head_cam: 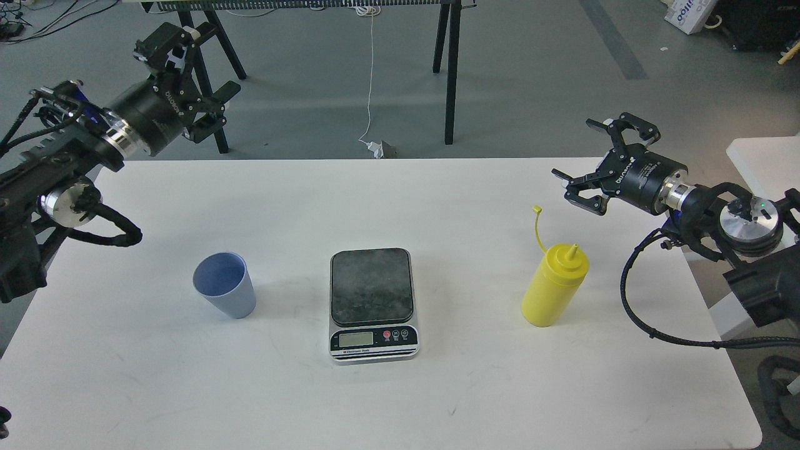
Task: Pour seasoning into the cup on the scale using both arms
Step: 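Move the left gripper toward the light-blue cup, then lower the left gripper around the light-blue cup and close it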
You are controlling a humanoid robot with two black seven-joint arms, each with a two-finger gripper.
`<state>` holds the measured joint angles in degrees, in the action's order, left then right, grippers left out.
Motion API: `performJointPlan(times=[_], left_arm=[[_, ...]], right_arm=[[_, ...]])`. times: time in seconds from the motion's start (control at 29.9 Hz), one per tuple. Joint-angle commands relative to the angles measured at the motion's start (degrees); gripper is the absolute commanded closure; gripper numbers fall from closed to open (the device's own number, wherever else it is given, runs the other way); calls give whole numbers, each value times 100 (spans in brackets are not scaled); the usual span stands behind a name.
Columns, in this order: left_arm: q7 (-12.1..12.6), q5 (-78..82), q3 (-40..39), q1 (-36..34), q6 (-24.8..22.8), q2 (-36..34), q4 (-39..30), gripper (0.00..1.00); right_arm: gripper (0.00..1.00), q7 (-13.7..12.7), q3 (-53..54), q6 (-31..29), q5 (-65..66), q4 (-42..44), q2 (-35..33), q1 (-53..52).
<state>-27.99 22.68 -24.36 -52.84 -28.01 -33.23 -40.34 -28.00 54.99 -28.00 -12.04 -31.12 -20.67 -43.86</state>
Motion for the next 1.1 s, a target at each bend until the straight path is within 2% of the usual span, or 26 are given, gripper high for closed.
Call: performJointPlan(times=[0.0,0.33,0.53,0.7,0.77,0.87,0.94,1.07], left_arm=[[-1,-1,-7,-7,1,0,0,0],[-1,-184,-16,-7,1,-9,79,0],[-1,-546,55,-24,1,272,1001,0],[-1,-292,81,-191,1,142,1099,0],[-1,425,116,-374,1,-278,1090,0],[-1,2366,178,-814,1,-798,1020,0],[-1,3946,186,-1095,1,-861,985,0],[-1,6681,274,-1140,1,-940,512,1]], right_arm=[[4,0,3,0,0,79,11,0],[4,0,3,0,0,97,54,0],[4,0,12,0,-9,88,125,0],[4,0,12,0,-9,71,125,44],[4,0,21,0,-18,45,125,132],[4,0,12,0,-9,36,125,158],[4,0,12,0,-9,36,125,158],[4,0,12,0,-18,27,125,141]])
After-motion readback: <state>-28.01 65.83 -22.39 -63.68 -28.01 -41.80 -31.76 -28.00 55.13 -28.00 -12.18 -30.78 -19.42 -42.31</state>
